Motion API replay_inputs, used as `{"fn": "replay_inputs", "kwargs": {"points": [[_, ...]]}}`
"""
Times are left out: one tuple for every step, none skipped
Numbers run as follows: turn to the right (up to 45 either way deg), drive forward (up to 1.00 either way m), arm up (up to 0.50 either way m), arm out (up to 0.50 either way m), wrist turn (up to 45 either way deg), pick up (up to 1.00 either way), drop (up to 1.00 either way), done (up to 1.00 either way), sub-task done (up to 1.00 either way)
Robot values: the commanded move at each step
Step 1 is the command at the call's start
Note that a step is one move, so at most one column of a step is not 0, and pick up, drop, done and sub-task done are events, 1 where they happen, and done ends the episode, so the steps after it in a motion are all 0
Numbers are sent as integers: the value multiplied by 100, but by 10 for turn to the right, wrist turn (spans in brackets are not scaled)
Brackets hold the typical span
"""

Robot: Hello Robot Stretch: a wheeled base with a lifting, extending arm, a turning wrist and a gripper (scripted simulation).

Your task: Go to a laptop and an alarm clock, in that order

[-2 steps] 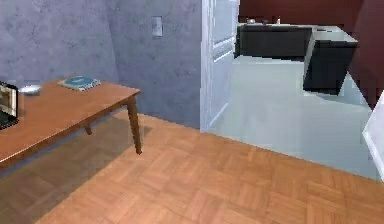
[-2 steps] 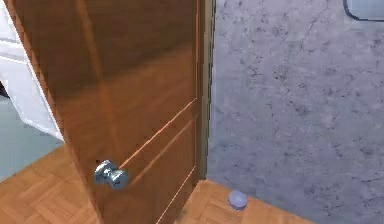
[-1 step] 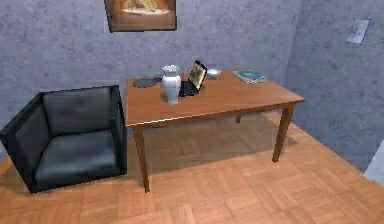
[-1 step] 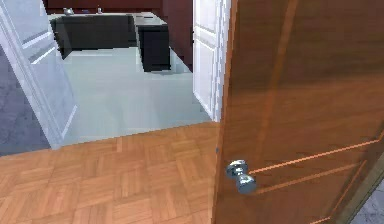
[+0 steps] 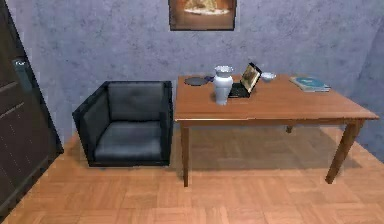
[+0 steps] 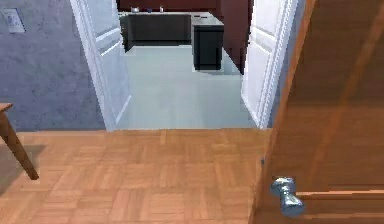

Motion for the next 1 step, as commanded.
{"fn": "replay_inputs", "kwargs": {"points": [[0,85,0,0,0,0,0,0,0]]}}
